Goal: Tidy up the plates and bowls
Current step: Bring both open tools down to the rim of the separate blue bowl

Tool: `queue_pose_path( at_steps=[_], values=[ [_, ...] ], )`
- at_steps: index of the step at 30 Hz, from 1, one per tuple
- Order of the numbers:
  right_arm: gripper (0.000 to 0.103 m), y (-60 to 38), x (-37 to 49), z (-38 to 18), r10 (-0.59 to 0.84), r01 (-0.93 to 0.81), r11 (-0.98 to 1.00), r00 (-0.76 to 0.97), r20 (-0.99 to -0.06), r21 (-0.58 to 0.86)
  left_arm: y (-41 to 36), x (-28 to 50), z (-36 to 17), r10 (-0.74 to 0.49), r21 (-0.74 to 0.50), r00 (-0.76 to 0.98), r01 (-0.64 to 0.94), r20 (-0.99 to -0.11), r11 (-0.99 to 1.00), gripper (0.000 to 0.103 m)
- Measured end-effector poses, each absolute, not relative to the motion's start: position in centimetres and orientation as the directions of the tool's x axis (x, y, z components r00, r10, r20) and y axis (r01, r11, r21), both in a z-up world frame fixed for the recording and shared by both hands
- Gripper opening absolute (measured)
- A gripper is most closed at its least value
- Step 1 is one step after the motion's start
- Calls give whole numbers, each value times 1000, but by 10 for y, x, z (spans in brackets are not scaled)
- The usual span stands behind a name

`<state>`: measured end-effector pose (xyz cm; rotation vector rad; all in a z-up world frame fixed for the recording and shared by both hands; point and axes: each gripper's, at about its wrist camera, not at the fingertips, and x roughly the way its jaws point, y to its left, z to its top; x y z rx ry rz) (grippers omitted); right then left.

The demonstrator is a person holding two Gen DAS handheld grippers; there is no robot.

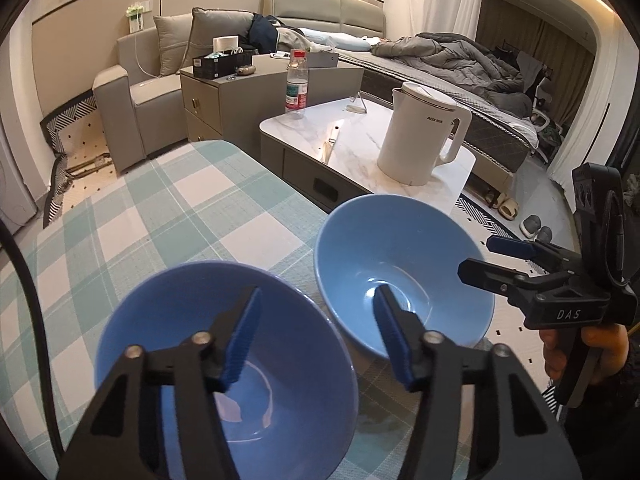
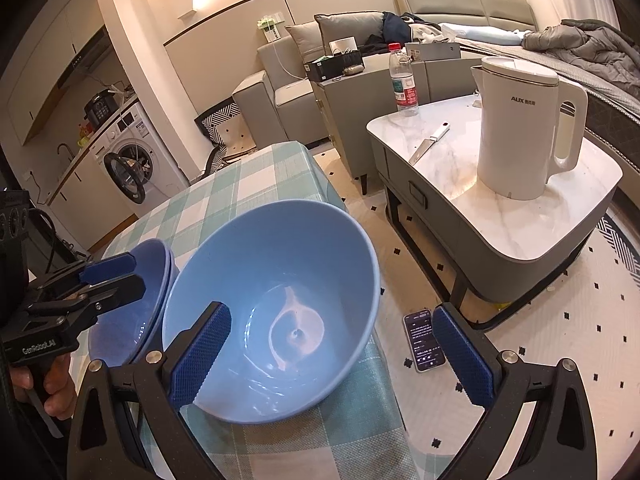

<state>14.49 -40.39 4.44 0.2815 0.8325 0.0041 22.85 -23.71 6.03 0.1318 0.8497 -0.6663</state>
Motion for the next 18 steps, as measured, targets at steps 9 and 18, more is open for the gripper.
queue_pose_path(
  at_steps=[9, 18],
  values=[
    [102, -402, 143, 41, 149, 68, 962, 683, -715, 266, -249, 229, 56, -510, -170, 440, 611, -739, 773, 36],
    [73, -400, 144, 37, 163, 36, 967, 671, -724, 251, -255, 238, 50, -513, -193, 422, 601, -748, 776, 35]
  ],
)
